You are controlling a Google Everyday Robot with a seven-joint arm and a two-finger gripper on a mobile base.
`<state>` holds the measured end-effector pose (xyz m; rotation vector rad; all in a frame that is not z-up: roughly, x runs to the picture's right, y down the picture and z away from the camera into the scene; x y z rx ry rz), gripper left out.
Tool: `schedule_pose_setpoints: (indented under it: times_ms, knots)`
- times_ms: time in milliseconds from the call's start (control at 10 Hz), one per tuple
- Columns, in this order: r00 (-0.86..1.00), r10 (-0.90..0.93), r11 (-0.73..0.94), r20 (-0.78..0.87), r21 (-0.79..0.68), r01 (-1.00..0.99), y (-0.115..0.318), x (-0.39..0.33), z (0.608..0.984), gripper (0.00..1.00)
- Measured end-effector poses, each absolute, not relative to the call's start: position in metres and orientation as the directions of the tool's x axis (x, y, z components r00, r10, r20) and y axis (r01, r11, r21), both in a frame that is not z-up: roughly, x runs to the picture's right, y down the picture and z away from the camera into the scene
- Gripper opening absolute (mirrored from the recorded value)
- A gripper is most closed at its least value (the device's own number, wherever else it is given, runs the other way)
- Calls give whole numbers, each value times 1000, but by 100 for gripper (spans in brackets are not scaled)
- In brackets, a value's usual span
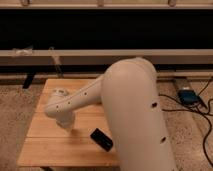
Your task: Drag the pepper across the table
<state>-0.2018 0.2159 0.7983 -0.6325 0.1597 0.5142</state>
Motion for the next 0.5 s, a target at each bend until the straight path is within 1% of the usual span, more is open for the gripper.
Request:
schedule_pose_setpoints:
  times_ms: [100, 500]
  knots:
    - [862, 412, 685, -296, -523, -507, 216, -202, 797, 0]
    - [855, 415, 680, -311, -519, -519, 215, -194, 794, 0]
